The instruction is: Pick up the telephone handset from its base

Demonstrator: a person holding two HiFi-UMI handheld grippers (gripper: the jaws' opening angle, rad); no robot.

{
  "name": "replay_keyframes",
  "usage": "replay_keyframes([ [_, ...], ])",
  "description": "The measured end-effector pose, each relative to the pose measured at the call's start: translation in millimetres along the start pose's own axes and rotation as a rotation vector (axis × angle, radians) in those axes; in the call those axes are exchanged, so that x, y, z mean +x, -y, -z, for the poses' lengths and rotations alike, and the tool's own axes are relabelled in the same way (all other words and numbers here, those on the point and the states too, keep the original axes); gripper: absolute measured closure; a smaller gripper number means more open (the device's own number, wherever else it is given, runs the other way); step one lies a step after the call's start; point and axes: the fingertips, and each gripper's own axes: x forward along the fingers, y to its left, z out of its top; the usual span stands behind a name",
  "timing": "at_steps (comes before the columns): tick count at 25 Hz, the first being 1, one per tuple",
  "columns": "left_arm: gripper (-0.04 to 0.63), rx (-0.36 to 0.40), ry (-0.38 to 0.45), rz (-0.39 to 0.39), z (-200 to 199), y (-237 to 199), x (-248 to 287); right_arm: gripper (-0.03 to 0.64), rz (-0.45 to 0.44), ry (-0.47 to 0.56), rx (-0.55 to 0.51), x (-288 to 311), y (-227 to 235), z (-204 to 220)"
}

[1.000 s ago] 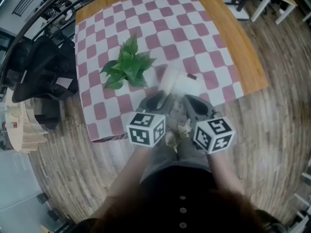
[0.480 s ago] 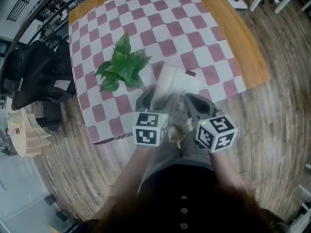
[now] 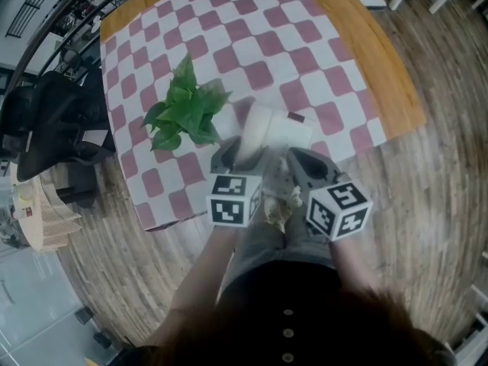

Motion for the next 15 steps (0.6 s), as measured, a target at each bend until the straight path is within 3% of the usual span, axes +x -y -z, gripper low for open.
replay_keyframes([
  [8, 0.325, 0.027, -0.023, -0.007, 1, -6, 12, 0.606, -0.017, -0.016, 0.007, 4, 2, 2],
  [15, 0.367, 0.043, -0.014, -0.034, 1, -7, 15, 0.606, -0.017, -0.01, 0.017, 5, 6, 2],
])
